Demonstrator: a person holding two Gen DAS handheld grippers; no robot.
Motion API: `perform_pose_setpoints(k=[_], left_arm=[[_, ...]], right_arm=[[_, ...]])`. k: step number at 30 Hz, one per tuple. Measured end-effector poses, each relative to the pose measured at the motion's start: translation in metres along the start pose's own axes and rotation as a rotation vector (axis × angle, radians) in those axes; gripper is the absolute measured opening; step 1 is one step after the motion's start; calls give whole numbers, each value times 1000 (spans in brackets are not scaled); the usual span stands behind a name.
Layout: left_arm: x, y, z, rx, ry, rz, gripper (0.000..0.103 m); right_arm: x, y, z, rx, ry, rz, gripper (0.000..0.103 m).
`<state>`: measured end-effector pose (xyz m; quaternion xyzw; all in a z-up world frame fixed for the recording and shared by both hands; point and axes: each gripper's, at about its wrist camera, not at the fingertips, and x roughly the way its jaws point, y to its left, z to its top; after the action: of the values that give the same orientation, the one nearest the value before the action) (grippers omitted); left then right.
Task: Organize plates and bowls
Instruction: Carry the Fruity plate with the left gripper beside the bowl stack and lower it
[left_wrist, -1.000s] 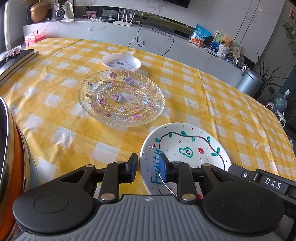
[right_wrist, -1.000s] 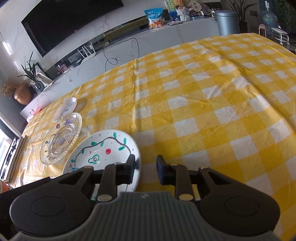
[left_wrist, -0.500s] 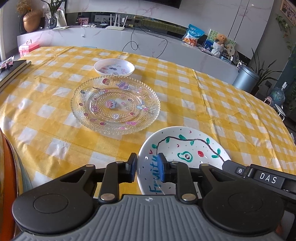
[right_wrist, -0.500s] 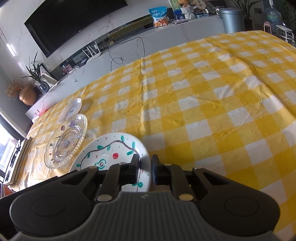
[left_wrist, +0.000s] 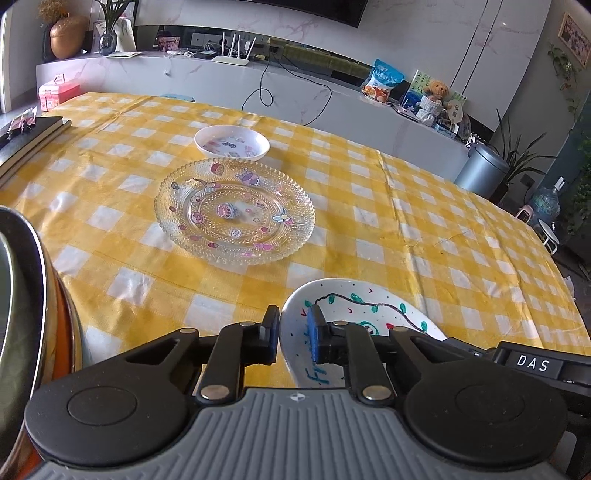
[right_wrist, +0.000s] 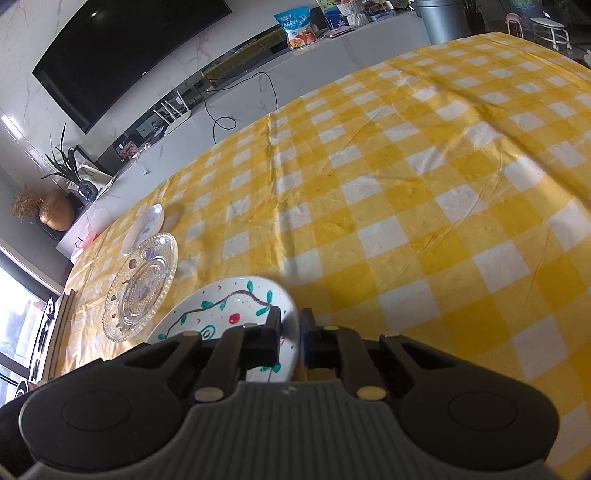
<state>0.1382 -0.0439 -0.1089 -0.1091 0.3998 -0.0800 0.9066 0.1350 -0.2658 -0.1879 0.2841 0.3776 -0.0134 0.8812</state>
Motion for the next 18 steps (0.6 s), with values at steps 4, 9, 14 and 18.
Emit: perform_pose_setpoints(k=[4,9,14,18], left_arm=[[-16,0,-8,6,-4,-8,18],[-37,-1,-17,20,-17,-9,17],[-51,4,-26,16,-20,-7,18],[-57,9,-33,6,-15,-2,18]], right_arm=[[-15,0,-10,-3,3,-3,8],[-38,4,-22,-23,-14,-1,8],[-55,9,-33,-42,-28,9,8],[-64,11,-43,-55,-27,14,8]])
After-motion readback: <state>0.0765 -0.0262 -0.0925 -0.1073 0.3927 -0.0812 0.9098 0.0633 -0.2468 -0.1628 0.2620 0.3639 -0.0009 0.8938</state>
